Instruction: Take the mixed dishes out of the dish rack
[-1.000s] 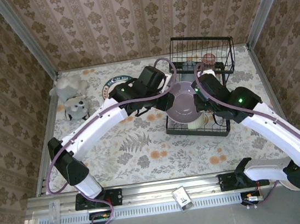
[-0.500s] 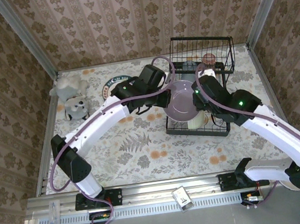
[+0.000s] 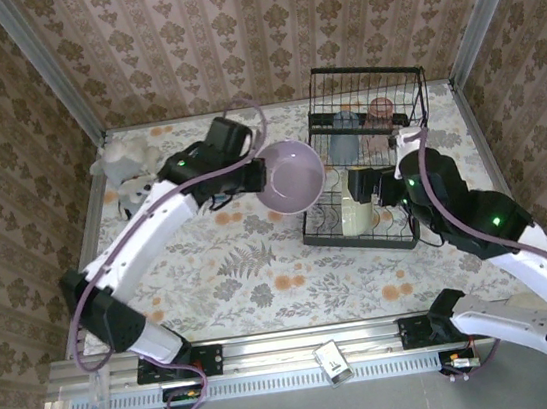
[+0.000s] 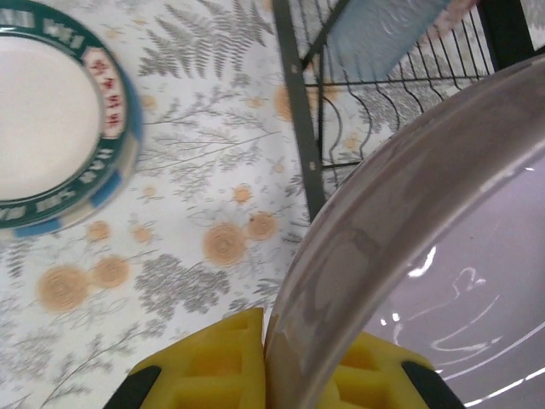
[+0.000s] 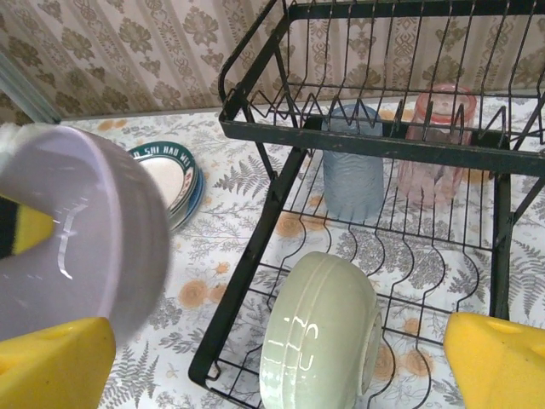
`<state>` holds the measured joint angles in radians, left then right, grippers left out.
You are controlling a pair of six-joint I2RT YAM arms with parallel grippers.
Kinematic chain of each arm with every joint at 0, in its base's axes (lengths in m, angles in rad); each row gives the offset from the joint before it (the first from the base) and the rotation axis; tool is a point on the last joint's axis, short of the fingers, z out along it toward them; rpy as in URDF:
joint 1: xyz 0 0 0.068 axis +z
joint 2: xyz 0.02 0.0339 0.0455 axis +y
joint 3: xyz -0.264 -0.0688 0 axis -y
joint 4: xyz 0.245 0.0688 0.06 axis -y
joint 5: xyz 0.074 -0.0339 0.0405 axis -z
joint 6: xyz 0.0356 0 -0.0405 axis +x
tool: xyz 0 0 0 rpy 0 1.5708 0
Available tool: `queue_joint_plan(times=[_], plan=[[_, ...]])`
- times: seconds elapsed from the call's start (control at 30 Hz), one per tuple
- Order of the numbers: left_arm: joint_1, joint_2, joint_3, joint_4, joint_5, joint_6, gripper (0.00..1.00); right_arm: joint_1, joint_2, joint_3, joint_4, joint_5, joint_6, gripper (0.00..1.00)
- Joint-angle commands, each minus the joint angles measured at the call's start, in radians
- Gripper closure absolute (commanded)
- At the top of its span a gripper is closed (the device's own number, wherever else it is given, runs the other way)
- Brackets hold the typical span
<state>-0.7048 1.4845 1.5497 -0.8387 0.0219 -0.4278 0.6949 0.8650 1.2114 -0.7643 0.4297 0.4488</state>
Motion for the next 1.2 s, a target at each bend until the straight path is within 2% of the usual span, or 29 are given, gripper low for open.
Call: queue_joint_plan(times=[0.0, 0.27, 0.43, 0.53, 0.63, 0.8, 0.97, 1.17], plan=[[0.055, -0.145, -0.054, 0.025, -0.015, -0.039, 1.0, 0.002, -0.067, -0.042, 0.023, -0.037, 0.037, 0.0], [0.207, -0.394, -0.259, -0.058, -0.002, -0.067, 1.0, 0.002, -0.134, -0.113, 0.016, -0.043, 0.082, 0.0], [0.268, -0.476, -0.366, -0.108, 0.034, -0.085, 1.0, 0.002, -0.155, -0.162, 0.044, -0.072, 0.114, 0.0], [0.295, -0.5, -0.463, -0.084, 0.068, -0.118, 1.0, 0.002, -0.149, -0.177, 0.032, -0.054, 0.123, 0.0], [0.319, -0.474, -0.55, -0.028, 0.122, -0.147, 1.0, 0.002, -0.133, -0.191, 0.022, -0.022, 0.11, 0.0], [0.322, -0.379, -0.587, 0.032, 0.104, -0.162, 1.0, 0.002, -0.079, -0.217, 0.089, -0.087, 0.021, 0.0], [0.322, -0.254, -0.58, 0.089, 0.087, -0.166, 1.0, 0.002, -0.072, -0.276, 0.185, -0.139, -0.02, 0.0], [0.322, -0.102, -0.536, 0.15, 0.08, -0.165, 1.0, 0.002, -0.05, -0.293, 0.204, -0.129, -0.051, 0.0]])
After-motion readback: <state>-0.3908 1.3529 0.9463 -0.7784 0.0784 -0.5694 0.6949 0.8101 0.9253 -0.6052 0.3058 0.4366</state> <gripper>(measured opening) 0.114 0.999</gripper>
